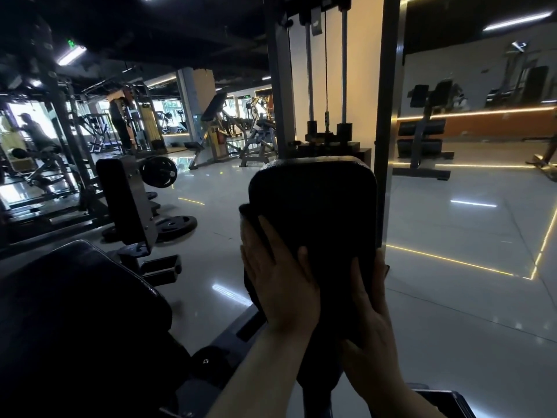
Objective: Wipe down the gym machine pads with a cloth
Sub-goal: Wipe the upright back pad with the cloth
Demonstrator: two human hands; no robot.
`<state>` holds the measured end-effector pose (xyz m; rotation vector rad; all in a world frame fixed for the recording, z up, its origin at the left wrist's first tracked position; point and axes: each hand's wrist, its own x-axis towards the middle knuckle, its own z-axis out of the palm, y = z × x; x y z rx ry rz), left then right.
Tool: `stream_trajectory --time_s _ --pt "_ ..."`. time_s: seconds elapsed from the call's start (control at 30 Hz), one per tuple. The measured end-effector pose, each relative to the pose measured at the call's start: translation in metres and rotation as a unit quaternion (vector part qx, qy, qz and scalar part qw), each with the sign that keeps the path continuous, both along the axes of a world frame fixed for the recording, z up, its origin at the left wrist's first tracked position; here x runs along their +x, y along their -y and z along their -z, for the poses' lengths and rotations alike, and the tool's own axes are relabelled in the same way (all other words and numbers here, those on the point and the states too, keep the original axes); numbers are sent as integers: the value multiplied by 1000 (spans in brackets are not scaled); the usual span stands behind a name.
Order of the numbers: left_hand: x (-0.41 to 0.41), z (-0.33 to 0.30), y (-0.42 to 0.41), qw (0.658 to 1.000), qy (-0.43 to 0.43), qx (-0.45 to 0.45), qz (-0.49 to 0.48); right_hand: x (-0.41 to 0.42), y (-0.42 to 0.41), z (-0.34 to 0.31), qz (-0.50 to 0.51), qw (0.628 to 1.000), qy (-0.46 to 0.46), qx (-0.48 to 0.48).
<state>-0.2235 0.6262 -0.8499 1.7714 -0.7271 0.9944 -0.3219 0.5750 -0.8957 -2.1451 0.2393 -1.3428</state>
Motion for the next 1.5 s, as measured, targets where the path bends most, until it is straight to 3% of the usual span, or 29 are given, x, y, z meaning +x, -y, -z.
stream_trajectory --time_s 0.13,0.23,0.43,0.7,0.8,1.03,1.37,1.5 --pt "14 -79 -5 996 -26 -67 58 0 4 -1 4 1000 -12 -21" --pt "19 -97 -4 994 -26 -84 66 -1 4 -2 -2 1000 -12 -25" --pt "1 -38 7 991 -74 -106 22 3 6 3 0 1000 7 -25" --pt "-16 44 -6 971 -133 -164 109 6 4 4 -44 998 18 36" --pt "-16 35 -8 967 -165 -164 107 7 7 6 -53 998 24 30" --pt "-3 -32 -6 977 -129 -151 83 9 19 6 -89 996 13 21" --pt "-23 52 -10 993 -88 -74 -23 23 27 10 -136 990 20 33" --pt "-19 50 -12 995 -71 -52 -37 21 24 7 -142 989 23 38"
